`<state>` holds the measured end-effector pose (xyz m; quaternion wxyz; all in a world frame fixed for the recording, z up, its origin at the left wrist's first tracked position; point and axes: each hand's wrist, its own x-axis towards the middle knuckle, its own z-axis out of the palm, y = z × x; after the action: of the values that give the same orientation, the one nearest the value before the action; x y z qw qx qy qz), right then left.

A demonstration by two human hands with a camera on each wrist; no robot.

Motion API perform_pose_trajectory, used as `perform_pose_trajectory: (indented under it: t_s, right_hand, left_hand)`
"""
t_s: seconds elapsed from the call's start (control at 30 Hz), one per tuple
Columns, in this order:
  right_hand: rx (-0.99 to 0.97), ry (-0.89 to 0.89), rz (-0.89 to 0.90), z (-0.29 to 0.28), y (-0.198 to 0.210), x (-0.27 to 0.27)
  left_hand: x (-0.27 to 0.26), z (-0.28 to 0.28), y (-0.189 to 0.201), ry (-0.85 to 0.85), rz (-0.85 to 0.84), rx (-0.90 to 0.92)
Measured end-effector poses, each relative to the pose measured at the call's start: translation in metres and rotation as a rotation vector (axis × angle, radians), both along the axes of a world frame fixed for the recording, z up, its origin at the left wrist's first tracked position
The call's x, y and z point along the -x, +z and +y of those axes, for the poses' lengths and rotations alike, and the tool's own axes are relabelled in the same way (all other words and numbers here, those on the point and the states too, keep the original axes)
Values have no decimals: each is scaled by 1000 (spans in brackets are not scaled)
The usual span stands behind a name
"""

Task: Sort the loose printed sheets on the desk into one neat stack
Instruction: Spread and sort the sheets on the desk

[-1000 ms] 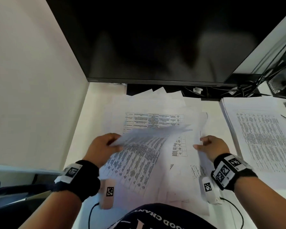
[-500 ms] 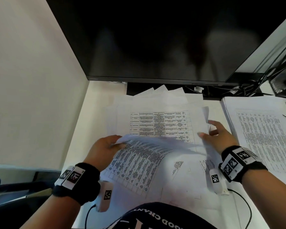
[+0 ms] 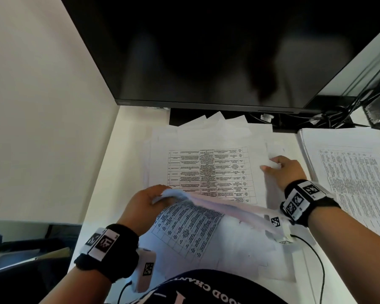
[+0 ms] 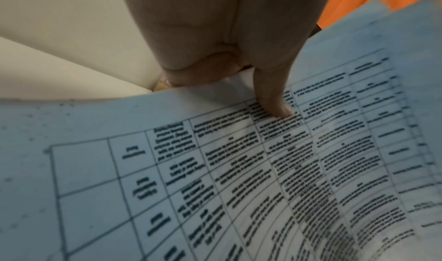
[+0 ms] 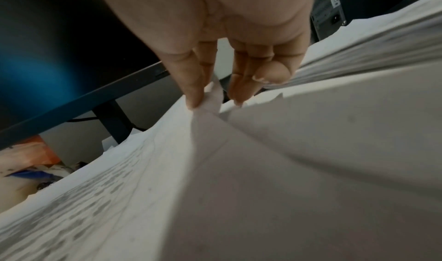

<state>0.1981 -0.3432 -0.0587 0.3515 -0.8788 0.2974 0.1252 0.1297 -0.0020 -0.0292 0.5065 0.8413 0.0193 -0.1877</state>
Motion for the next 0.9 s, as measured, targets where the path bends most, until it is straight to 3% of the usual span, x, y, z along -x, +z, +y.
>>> perform_pose_trajectory:
  t_s: [0.1, 0.3, 0.43, 0.63, 0.8, 0.9]
  right_hand:
    - [7, -63, -123, 0, 9, -2]
    - [32, -6, -171, -8, 25, -15]
    - [-45, 70, -210, -13, 33, -14]
    - [-198, 188, -385, -9, 59, 2]
    - [-316, 249, -395, -11, 68, 14]
    - [-377, 190, -408, -17, 66, 16]
  left_hand:
    - [-3, 1, 4, 48, -10, -12]
    - [-10, -2, 14, 50, -40, 10]
    - [-17, -9, 22, -20, -64, -85]
    - [-48, -12, 24, -152, -363, -173]
    - [-77, -20, 17, -165, -528, -358]
    - [-82, -26, 24, -185, -476, -304]
